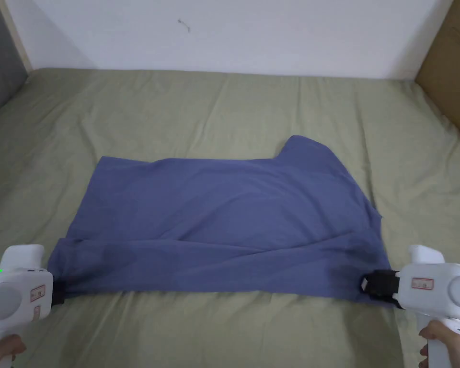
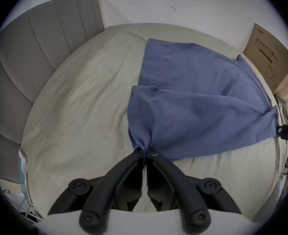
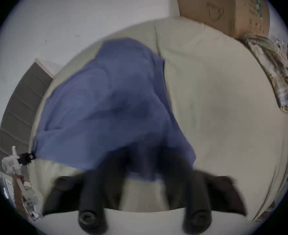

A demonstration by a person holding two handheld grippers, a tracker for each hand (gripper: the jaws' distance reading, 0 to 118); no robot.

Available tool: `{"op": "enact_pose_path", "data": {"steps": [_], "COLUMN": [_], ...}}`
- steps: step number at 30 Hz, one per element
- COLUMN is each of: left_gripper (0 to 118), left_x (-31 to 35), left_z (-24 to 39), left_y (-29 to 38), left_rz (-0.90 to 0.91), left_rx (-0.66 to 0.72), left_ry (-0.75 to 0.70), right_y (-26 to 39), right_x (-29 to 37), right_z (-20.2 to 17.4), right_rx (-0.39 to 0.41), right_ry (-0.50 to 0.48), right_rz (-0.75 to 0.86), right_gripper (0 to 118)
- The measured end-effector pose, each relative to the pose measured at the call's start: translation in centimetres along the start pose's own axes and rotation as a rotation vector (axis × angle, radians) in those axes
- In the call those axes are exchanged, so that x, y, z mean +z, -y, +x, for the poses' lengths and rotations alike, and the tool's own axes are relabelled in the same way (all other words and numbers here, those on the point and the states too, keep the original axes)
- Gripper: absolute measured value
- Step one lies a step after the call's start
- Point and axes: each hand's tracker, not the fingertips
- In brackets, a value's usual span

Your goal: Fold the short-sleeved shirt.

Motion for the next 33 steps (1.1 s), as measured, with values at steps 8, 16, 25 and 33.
{"op": "enact_pose_path", "data": {"steps": [8,16,25,33], "left_gripper": [2,2,2,22], "left_x": [2.0,7.5,10.1,6.4], "left_z": [-0.3,-0.2,0.2,-0.4], "left_y": [-0.8,-0.5,5.3,9.7], "left_rz": [0.019,0.086,0.023,-0.061], "left_rx": [-0.024,-0.036,-0.093,-0.118], "left_ry": [0.010,0.035,-0.001,-0.050], "right_y": [-0.2,-0.1,7.0,10.4], "right_x": [3.6,8.6,10.8,8.3], "right_z": [-1.7,-0.9,1.3,3.2], "right_rx": [0.132,0.151,0.114,0.084], "right_ry": [0.015,0.010,0.008,0.015], "right_rz": [0.056,0.125,0.064,0.008], "right_gripper": [7,7,7,20]}}
